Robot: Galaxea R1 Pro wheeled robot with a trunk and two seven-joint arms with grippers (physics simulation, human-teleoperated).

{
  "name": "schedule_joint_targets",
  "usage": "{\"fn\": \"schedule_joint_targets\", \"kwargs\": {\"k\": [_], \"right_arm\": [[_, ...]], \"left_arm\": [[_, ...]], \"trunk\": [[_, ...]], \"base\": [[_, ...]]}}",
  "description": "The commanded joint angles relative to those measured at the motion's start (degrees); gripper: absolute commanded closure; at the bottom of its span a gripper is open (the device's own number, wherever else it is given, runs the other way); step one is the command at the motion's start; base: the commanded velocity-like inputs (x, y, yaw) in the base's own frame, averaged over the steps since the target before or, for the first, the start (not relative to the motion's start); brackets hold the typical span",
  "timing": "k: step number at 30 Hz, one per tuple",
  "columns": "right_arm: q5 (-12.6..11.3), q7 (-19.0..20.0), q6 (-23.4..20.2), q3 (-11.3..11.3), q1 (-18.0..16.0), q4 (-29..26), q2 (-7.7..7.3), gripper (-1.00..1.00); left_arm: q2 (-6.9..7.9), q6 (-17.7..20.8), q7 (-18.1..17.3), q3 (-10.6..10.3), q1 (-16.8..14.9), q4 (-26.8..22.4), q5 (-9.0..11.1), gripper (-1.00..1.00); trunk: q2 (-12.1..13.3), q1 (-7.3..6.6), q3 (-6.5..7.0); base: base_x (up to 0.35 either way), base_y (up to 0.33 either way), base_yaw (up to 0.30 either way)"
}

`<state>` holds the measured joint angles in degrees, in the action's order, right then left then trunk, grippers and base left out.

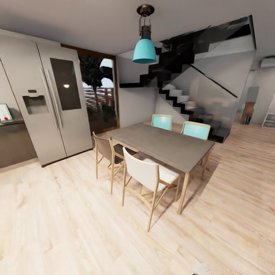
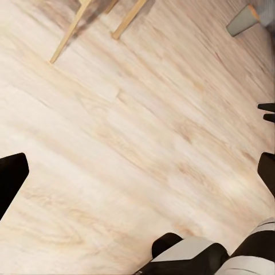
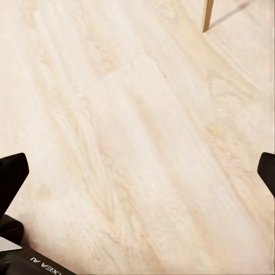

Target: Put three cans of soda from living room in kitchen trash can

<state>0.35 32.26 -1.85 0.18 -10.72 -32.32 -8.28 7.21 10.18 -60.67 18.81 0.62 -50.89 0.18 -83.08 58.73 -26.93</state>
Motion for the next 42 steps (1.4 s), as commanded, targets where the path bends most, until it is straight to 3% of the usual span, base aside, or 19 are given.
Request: {"fn": "schedule_joint_targets", "kwargs": {"k": [1, 16, 42], "right_arm": [[0.00, 0.00, 0.00, 0.00, 0.00, 0.01, 0.00, -1.00], [0.00, 0.00, 0.00, 0.00, 0.00, 0.06, 0.02, -1.00], [0.00, -0.05, 0.00, 0.00, 0.00, 0.07, 0.02, -1.00]], "left_arm": [[0.00, 0.00, 0.00, 0.00, 0.00, 0.00, 0.00, -1.00], [0.00, -0.02, 0.02, 0.00, 0.01, 0.00, -0.06, -1.00], [0.00, 0.01, 0.02, 0.01, 0.02, 0.00, -0.09, -1.00]], "trunk": [[0.00, 0.00, 0.00], [0.00, 0.00, 0.00], [0.00, 0.00, 0.00]], "base": [[0.176, -0.159, -0.267], [0.216, -0.240, -0.268], [0.059, -0.326, -0.268]]}}
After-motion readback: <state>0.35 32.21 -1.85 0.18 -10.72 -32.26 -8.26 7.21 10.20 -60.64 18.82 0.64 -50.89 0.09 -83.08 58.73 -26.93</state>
